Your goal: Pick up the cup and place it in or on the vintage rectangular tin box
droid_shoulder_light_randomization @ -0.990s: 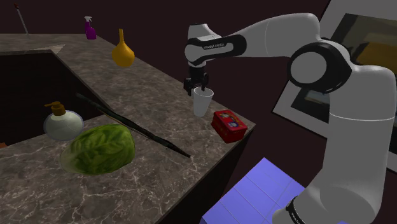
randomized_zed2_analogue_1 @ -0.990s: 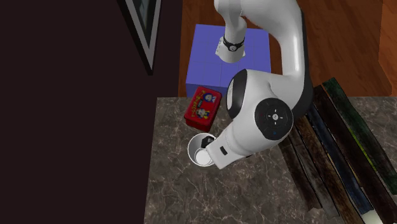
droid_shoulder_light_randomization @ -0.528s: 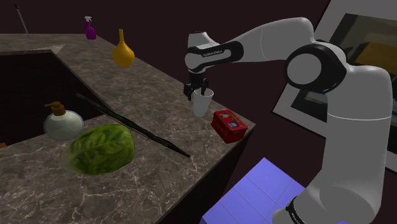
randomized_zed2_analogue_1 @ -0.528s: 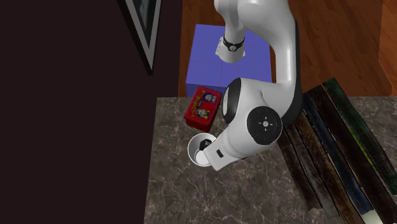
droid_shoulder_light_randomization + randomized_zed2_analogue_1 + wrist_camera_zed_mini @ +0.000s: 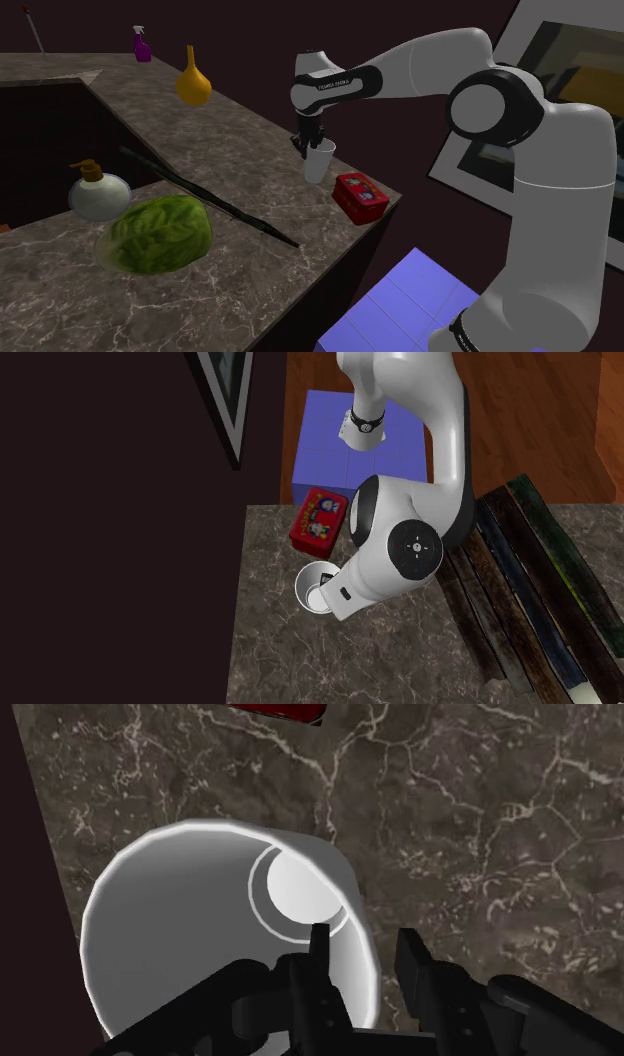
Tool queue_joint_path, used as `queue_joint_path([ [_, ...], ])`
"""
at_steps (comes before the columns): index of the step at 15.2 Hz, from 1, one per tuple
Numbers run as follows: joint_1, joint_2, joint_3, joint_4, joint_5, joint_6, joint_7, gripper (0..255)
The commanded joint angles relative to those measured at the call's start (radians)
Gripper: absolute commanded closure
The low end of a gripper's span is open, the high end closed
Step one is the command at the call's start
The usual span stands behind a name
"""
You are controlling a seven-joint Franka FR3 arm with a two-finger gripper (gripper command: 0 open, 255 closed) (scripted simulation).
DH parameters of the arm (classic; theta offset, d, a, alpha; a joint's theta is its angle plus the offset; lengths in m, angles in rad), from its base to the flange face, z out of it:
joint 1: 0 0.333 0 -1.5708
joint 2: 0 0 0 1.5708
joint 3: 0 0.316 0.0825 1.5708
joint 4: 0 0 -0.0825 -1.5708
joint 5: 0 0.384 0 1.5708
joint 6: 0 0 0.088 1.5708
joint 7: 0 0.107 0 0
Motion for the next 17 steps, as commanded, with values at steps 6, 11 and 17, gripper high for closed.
queue_joint_path([
  [6, 0.000, 0.000, 0.000, 0.000, 0.000, 0.000, 0.000, 255],
  [11, 0.000, -0.012, 0.000, 0.022, 0.002, -0.034, -0.005, 255],
  [17, 0.001, -0.030, 0.001, 0.075, 0.005, -0.104, -0.015, 255],
])
